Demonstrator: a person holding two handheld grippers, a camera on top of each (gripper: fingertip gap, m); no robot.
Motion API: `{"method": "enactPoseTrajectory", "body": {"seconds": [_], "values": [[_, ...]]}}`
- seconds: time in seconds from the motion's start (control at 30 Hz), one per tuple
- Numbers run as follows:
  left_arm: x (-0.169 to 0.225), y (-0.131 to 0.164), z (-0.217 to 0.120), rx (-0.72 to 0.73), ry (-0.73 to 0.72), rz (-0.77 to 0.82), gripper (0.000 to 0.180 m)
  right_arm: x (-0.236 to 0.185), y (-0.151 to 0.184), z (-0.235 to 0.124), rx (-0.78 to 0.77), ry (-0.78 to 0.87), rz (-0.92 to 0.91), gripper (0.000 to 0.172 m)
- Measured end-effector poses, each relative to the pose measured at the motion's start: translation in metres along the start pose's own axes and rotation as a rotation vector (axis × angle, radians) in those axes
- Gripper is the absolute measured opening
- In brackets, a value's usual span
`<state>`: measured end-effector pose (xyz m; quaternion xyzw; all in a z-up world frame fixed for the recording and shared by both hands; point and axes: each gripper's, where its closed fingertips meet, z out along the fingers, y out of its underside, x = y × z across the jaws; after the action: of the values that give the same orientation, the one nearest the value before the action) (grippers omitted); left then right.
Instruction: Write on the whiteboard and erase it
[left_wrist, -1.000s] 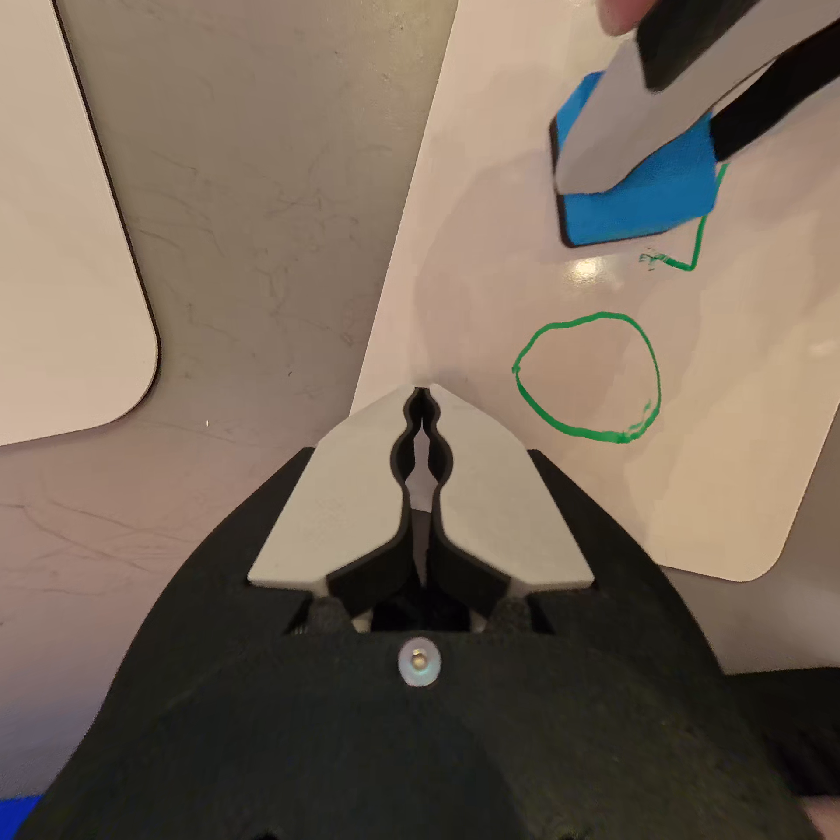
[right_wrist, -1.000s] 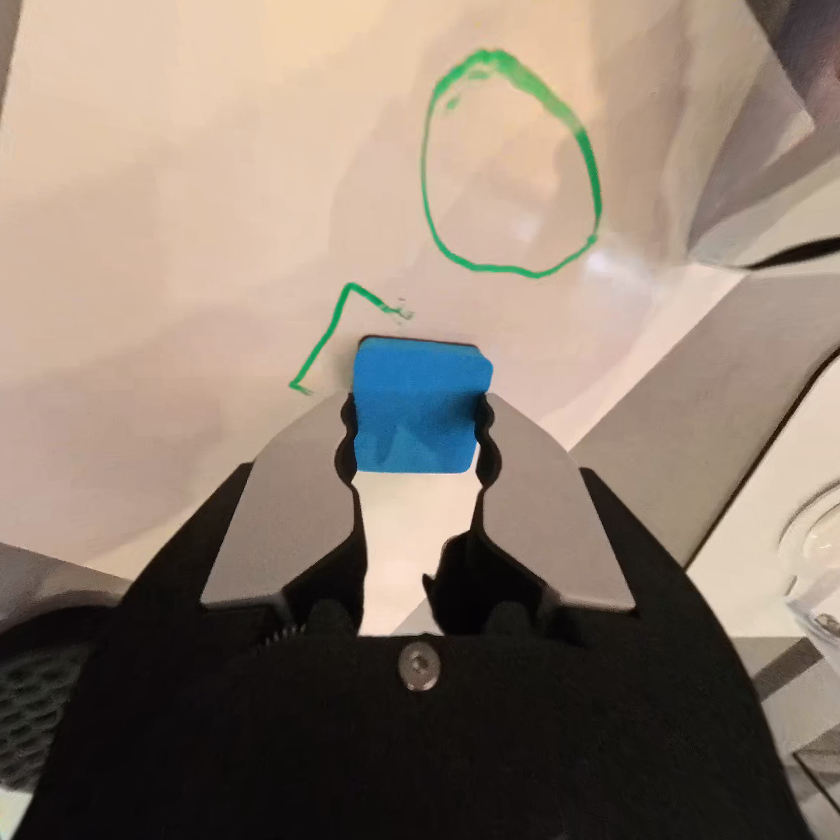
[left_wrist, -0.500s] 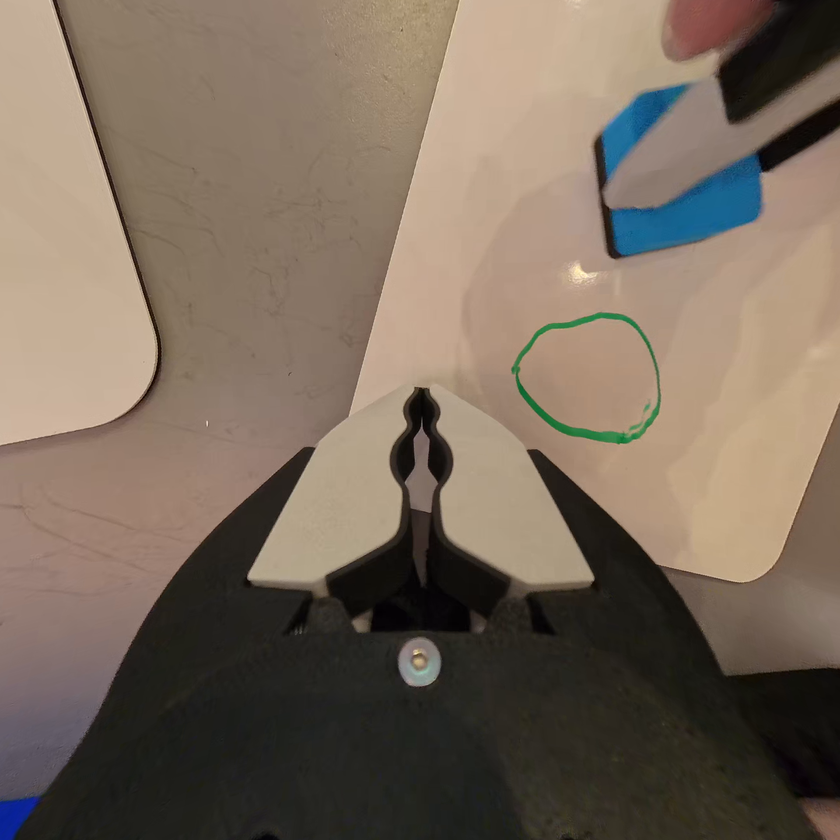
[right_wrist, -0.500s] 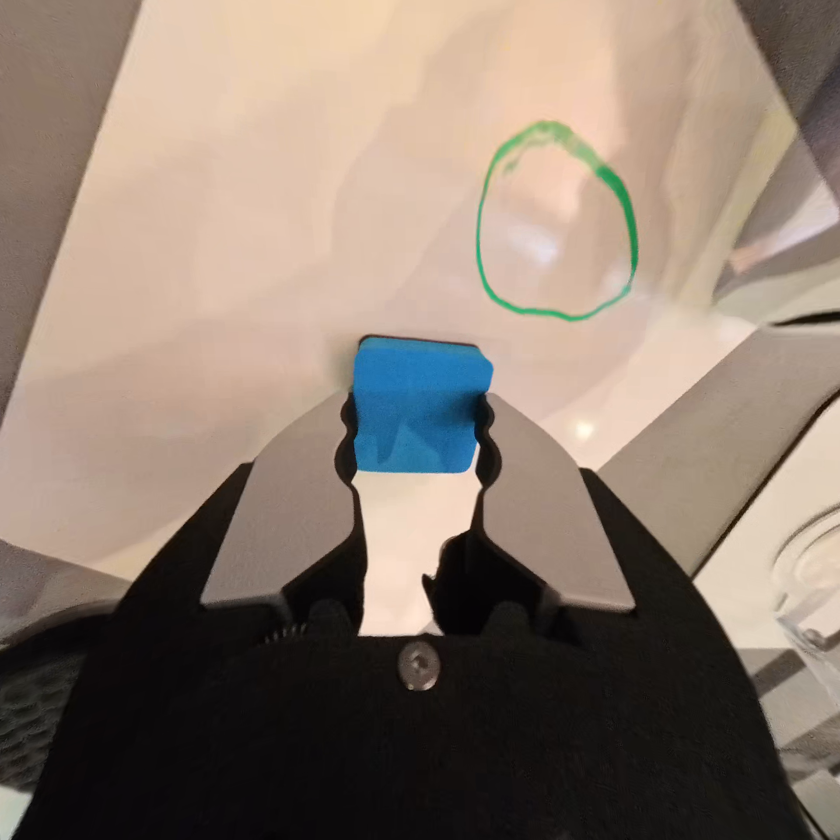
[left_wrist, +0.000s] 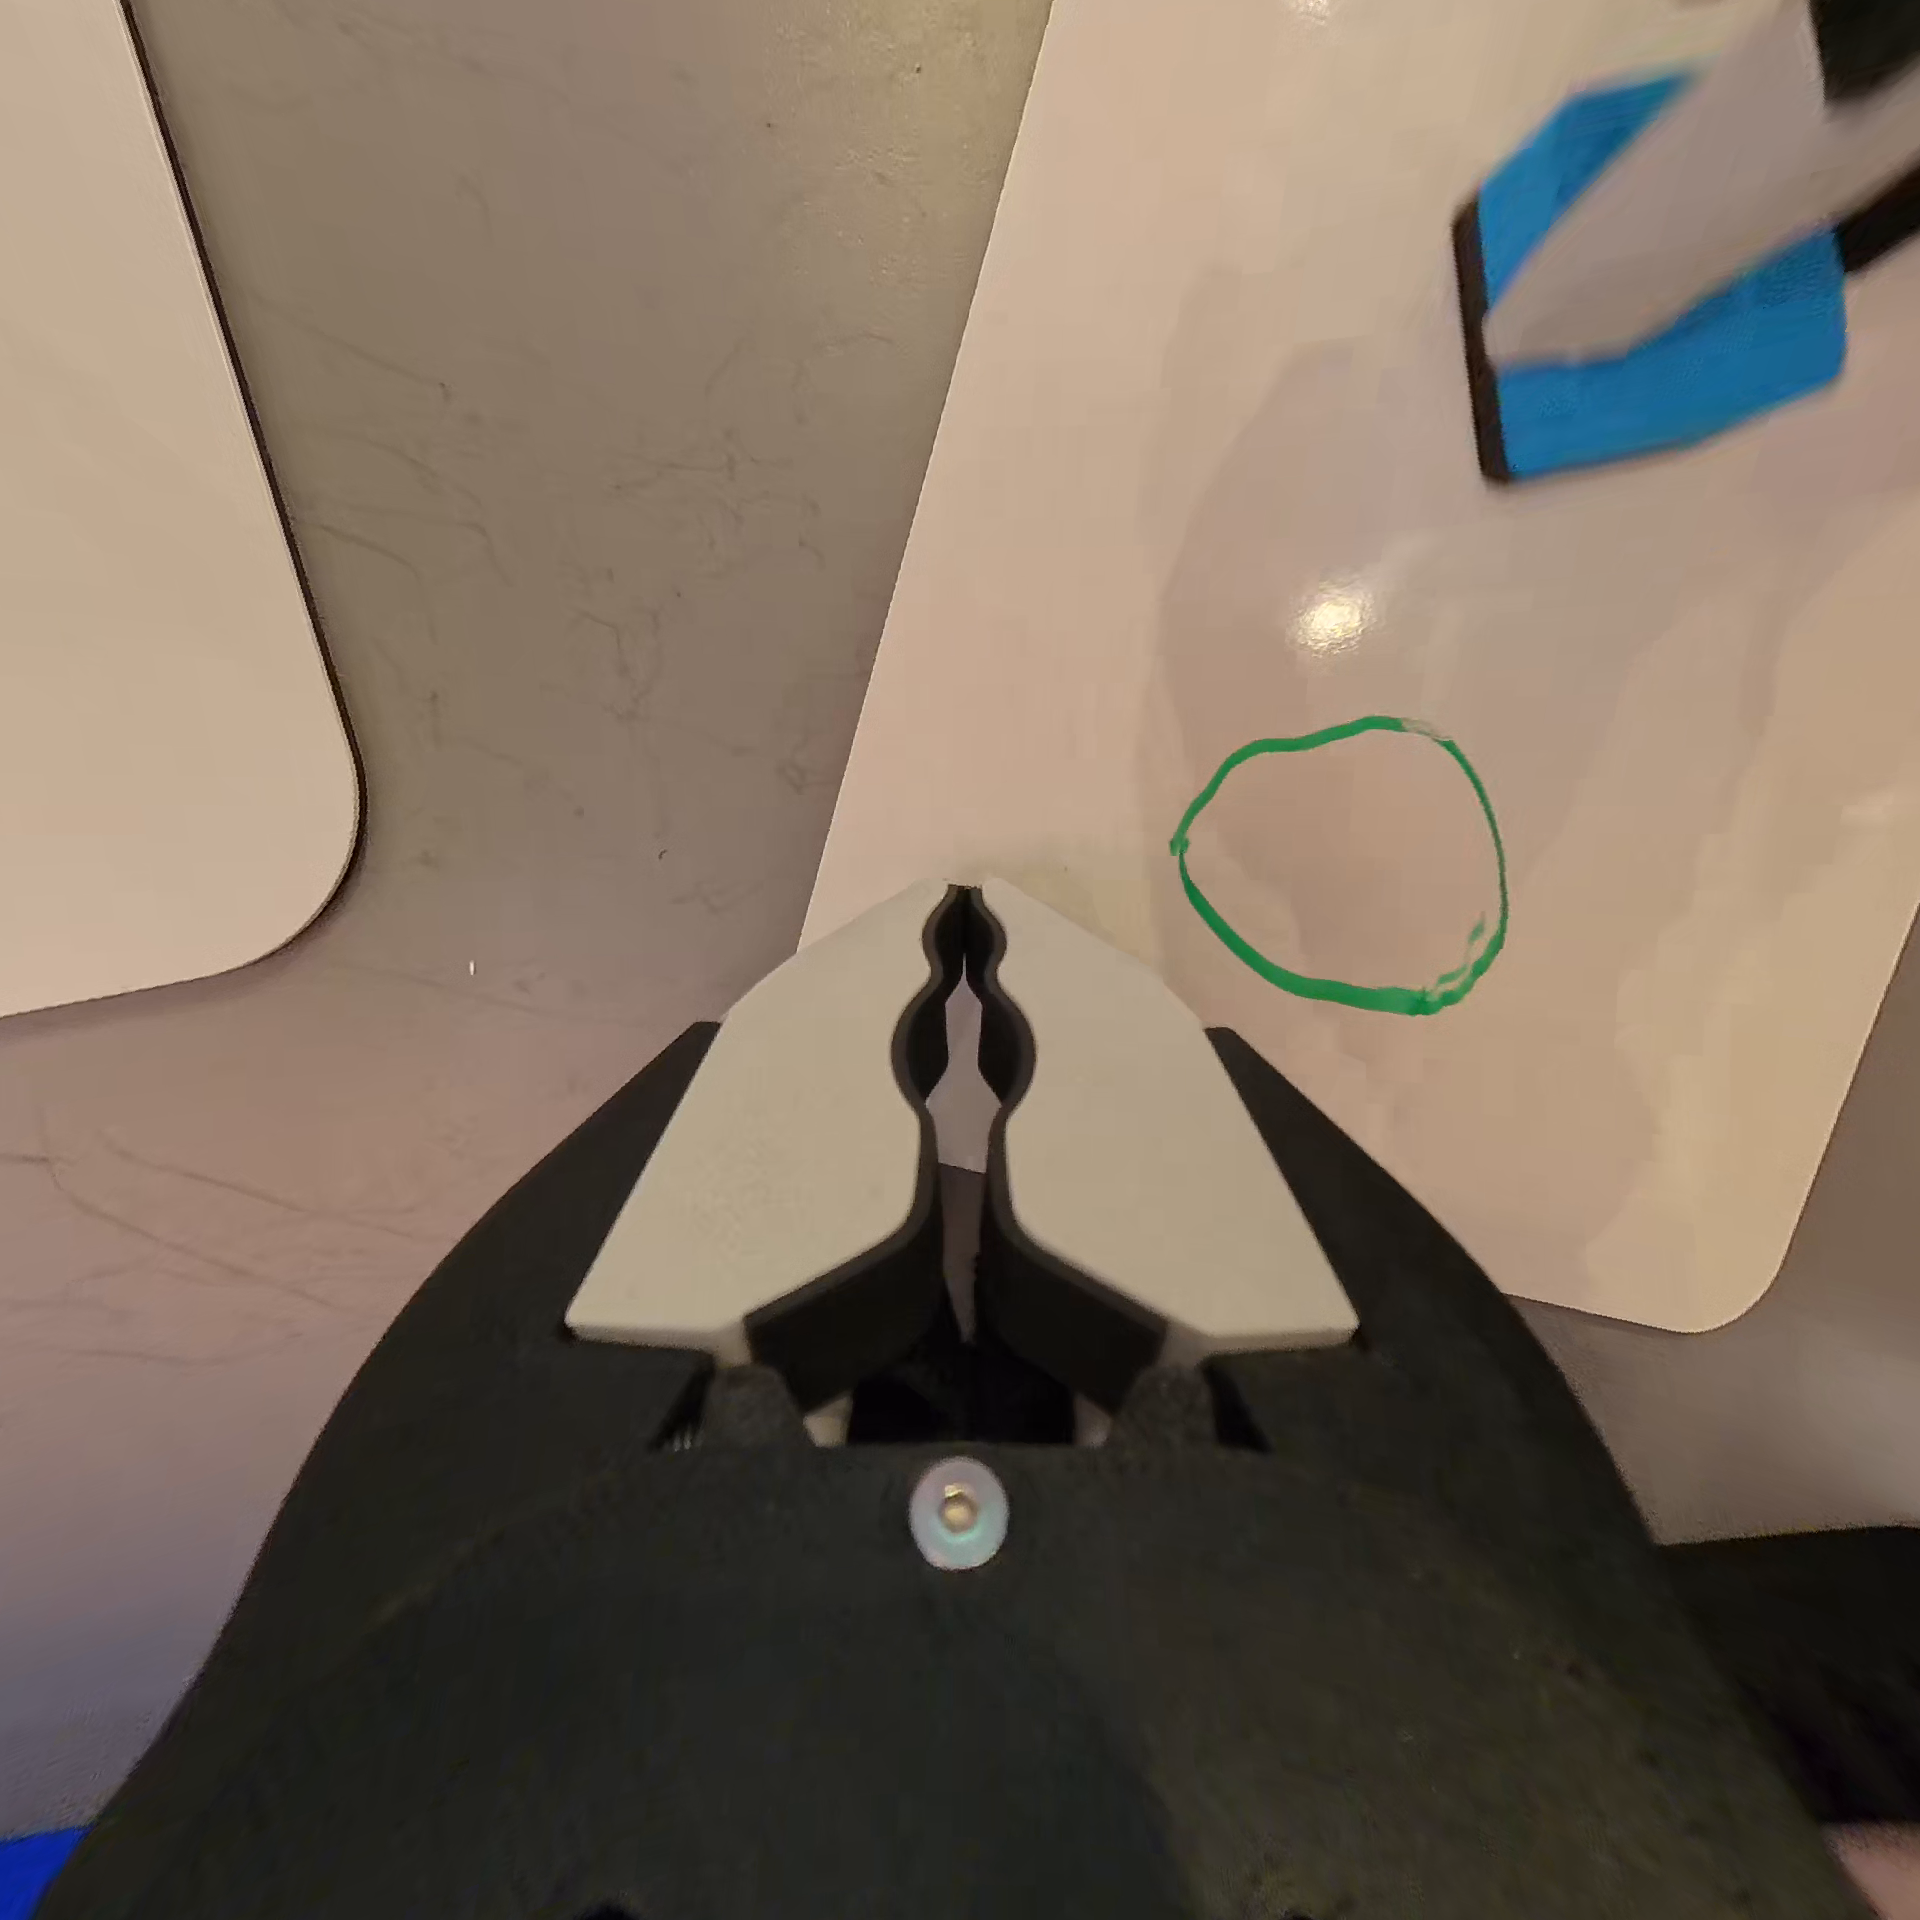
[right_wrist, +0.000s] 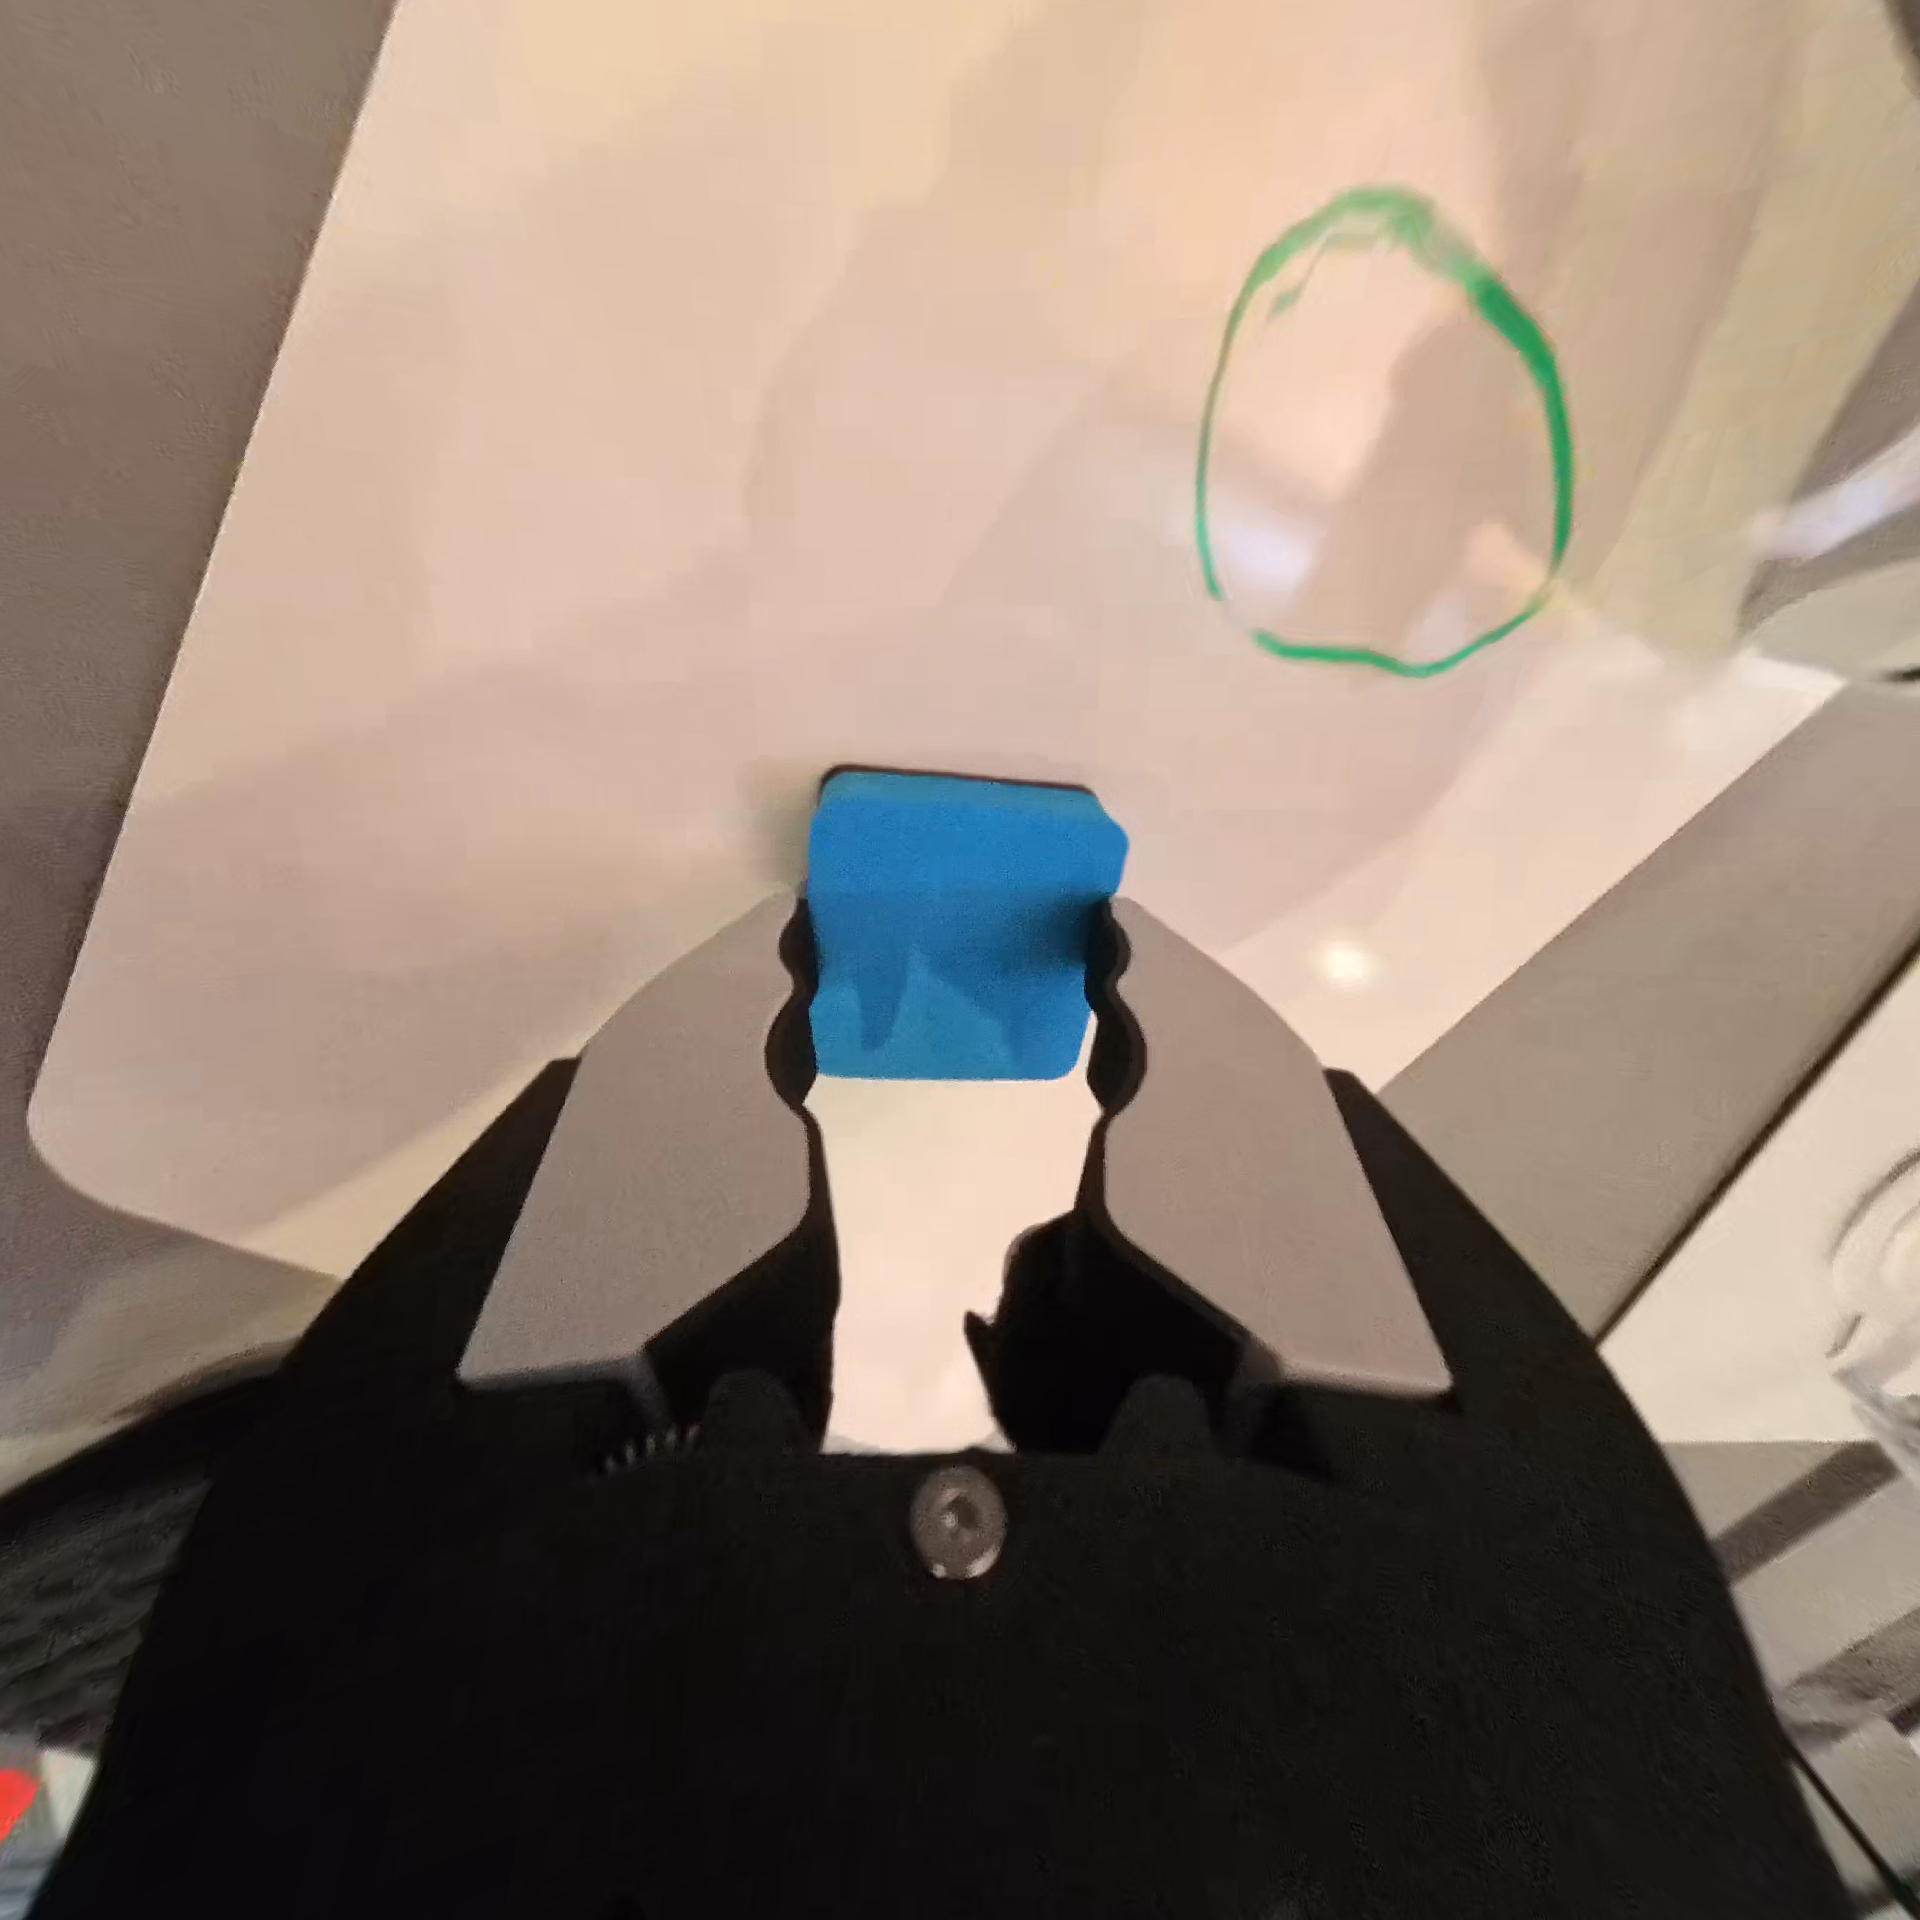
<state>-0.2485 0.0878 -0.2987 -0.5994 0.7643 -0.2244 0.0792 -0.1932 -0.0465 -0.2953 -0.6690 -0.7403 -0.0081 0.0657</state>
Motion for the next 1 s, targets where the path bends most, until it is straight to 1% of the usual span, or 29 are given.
{"method": "enactPoseTrajectory", "body": {"seconds": [0.07,0.13,0.2,0.27,0.3,0.33,0.37,0.43,0.5,0.57,0.6,0.67,0.73,0.77,0.83,0.87,0.93,1.0], "values": [[0.000,0.000,0.000,0.000,0.003,0.000,0.001,0.000,0.020,-0.002,-0.018,-0.003,0.046,0.052],[0.000,0.000,0.000,-0.002,0.002,0.000,0.001,0.011,0.010,0.001,-0.021,0.023,0.055,0.052],[0.000,0.000,0.000,-0.002,-0.001,0.001,0.001,0.005,-0.002,0.001,-0.009,0.026,0.010,0.052],[0.000,0.000,0.000,0.001,0.001,0.000,0.001,-0.005,0.009,-0.001,0.008,-0.003,0.027,0.052],[0.000,0.000,0.000,0.001,0.003,0.000,0.001,-0.004,0.019,-0.002,-0.004,-0.003,0.047,0.052],[0.000,0.000,0.000,0.001,0.005,0.000,0.001,0.002,0.022,-0.001,-0.016,0.009,0.070,0.052],[0.000,0.000,0.000,0.002,0.006,-0.001,0.001,0.007,0.016,0.000,-0.022,0.022,0.067,0.052],[0.000,0.000,0.000,0.003,0.004,-0.002,0.001,0.002,0.000,0.000,-0.007,0.018,-0.001,0.052],[0.000,0.000,0.000,0.004,0.005,-0.002,0.001,-0.007,0.008,-0.002,0.001,-0.014,0.006,0.052],[0.000,0.000,0.000,0.005,0.009,-0.004,0.001,0.005,0.021,-0.001,-0.024,-0.005,0.061,0.052],[0.000,0.000,0.000,0.006,0.010,-0.006,0.001,0.013,0.019,0.000,-0.035,0.009,0.054,0.052],[0.000,0.000,0.000,0.008,0.011,-0.008,0.001,0.033,-0.002,0.004,-0.004,0.029,0.053,0.052],[0.000,0.000,0.000,0.009,0.011,-0.008,0.001,0.043,-0.025,0.006,0.037,0.025,0.030,0.052],[0.000,0.000,0.000,0.010,0.012,-0.009,0.001,0.042,-0.030,0.007,0.022,0.029,0.011,0.052],[0.000,0.000,0.000,0.015,0.017,-0.012,0.001,0.035,-0.026,0.005,-0.031,0.018,-0.046,0.052],[0.000,0.000,0.000,0.015,0.019,-0.013,0.001,0.037,-0.022,0.005,-0.031,0.003,-0.037,0.052],[0.000,0.000,0.000,0.014,0.022,-0.014,0.001,0.056,-0.018,0.007,-0.025,0.012,0.011,0.052],[0.000,0.000,0.000,0.017,0.026,-0.015,0.001,0.068,-0.029,0.009,-0.024,0.025,0.011,0.052]]}}
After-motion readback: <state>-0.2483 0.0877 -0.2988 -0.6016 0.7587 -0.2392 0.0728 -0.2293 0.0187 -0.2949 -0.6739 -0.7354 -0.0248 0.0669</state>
